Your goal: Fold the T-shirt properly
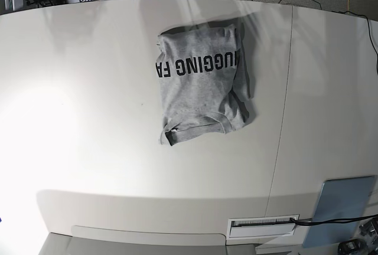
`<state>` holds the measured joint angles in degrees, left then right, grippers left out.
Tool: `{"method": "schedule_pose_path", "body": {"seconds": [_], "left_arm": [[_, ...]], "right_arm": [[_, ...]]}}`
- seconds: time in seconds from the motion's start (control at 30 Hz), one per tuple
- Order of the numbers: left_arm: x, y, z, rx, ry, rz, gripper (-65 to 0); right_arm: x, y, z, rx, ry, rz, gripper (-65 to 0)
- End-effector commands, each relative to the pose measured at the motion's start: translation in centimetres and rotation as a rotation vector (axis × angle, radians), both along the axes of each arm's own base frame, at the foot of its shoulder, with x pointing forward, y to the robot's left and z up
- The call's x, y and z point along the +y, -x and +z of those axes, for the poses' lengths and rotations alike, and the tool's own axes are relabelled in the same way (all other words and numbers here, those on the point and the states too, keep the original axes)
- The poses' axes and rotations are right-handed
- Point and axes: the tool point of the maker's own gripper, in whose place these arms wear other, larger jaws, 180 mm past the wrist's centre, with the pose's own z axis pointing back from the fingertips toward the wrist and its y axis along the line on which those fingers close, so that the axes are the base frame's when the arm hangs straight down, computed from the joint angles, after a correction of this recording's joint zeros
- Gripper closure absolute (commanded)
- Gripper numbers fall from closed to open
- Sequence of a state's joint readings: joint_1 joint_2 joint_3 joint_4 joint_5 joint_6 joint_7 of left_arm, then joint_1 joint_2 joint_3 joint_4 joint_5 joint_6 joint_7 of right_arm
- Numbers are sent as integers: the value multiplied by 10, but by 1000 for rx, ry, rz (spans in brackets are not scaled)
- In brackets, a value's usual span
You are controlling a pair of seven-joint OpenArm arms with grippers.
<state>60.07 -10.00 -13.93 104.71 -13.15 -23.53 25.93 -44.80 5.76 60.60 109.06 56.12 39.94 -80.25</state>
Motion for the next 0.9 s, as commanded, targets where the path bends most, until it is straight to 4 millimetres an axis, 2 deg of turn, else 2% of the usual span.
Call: {"method": "schedule_pose_path", "body": {"seconds": [0.0, 0.17, 0.27, 0.37, 0.43, 0.53, 0.67, 0.7, 0.8, 0.87], "left_arm": [[1, 18, -6, 47, 11, 5, 0], [7, 75, -57, 245, 37, 58, 0], [8, 93, -85, 304, 65, 113, 0], [4, 107, -109, 367, 102, 121, 0], [4, 112, -125, 396, 94, 104, 0], [7, 112, -144, 420, 76, 76, 0], [13, 97, -158, 428, 78, 107, 0], [13, 91, -161, 426, 78, 118, -18], [15, 69, -170, 395, 60, 165, -157], [13, 56, -173, 374, 65, 181, -197]], "right_arm": [[-7, 13, 0, 38, 10, -11, 0], [-15, 80, -37, 235, -62, -149, 0], [-17, 128, -62, 398, -76, -207, 0], [-29, 159, -88, 487, -13, -196, 0], [-37, 169, -105, 506, 19, -157, 0], [-41, 177, -130, 518, 33, -76, 0], [-42, 175, -161, 542, 47, -30, 0], [-42, 170, -169, 541, 50, -23, 0], [-34, 150, -193, 524, 39, 5, 0], [-21, 131, -211, 491, 15, 26, 0]]}}
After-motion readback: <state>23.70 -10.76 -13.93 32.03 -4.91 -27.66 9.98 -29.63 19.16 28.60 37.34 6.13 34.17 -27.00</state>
